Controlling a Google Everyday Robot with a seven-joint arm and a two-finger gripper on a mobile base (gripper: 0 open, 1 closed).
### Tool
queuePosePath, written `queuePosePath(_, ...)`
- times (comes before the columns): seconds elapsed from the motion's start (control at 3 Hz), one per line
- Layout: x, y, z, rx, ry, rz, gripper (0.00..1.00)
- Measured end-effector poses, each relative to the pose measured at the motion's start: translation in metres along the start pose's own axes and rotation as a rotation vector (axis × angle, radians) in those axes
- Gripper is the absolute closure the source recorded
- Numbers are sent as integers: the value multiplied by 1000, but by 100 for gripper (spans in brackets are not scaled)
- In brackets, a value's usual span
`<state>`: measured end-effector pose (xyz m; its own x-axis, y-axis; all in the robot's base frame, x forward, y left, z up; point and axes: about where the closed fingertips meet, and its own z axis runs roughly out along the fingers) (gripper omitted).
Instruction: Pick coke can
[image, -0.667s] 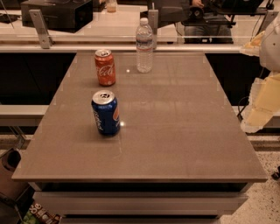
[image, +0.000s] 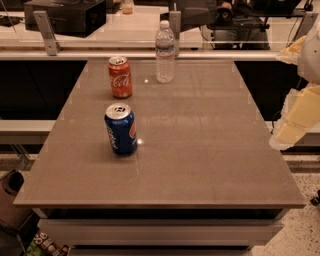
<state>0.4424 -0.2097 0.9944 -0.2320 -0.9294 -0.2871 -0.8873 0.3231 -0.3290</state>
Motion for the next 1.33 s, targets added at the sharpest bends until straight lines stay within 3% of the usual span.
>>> queuePosePath(0.67, -25, -8, 27, 74, -213, 154, 0)
queuePosePath(1.33, -78, -39, 62, 152, -439, 268, 0)
